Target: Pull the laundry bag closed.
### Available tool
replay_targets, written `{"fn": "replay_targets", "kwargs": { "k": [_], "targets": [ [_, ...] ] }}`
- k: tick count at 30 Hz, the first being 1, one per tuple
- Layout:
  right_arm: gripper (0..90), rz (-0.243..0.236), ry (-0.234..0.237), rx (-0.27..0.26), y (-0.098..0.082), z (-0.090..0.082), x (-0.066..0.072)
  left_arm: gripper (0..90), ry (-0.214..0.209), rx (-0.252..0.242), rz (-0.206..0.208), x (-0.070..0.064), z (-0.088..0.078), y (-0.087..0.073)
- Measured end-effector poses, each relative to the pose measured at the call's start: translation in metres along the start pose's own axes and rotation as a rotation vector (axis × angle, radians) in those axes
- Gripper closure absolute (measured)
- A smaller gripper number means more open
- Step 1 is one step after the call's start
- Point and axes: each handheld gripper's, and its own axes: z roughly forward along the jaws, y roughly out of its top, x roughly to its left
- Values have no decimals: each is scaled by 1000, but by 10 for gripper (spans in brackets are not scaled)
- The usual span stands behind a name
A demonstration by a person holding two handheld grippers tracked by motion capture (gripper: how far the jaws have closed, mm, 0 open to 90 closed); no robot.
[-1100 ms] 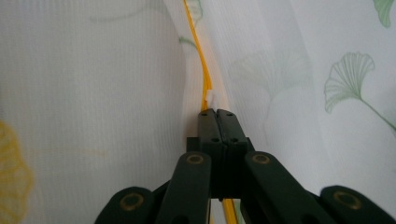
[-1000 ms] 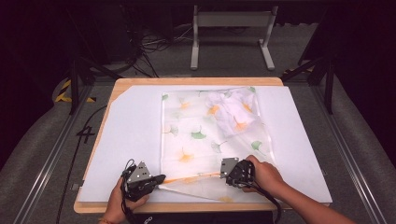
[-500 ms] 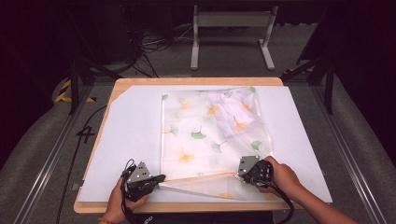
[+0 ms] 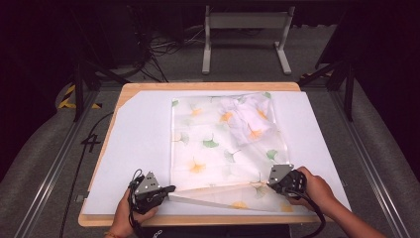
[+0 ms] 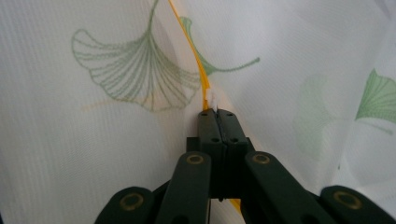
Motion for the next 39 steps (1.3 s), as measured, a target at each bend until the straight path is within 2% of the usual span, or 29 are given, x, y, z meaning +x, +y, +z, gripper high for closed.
{"fn": "replay_targets", "kwargs": {
  "k": [1, 3, 5, 7, 8, 9, 12, 17, 27, 33, 39],
  "targets": [
    [900, -2, -1, 4, -2, -1, -1, 900, 1, 1, 1, 0, 0, 0],
    [900, 31, -3, -3, -7, -3, -2, 900, 1, 0, 1, 0, 0, 0],
    [900, 32, -7, 6, -13, -5, -4, 900, -1, -1, 1, 0, 0, 0],
    [900, 55, -15, 4, -18, -7, -5, 900, -1, 0, 1, 0, 0, 0],
    [900, 42, -8, 5, -20, -8, -6, 900, -1, -1, 1, 0, 0, 0],
    [900, 65, -9, -4, -22, -8, -7, 900, -1, 0, 1, 0, 0, 0],
    [900, 84, -11, -12, -28, -10, -10, 900, -5, -1, -5, 0, 0, 0],
    [900, 96, -14, -9, -32, -12, -9, 900, -6, -4, -5, 0, 0, 0],
    [900, 69, -52, 37, -33, -20, -9, 900, -4, -3, -5, 1, 0, 0],
    [900, 76, -52, 37, -34, -24, -9, 900, -4, -3, -4, 1, 0, -1],
    [900, 72, -94, 39, -34, -25, -8, 900, -8, -4, -7, 1, 0, 0]
  ]
}}
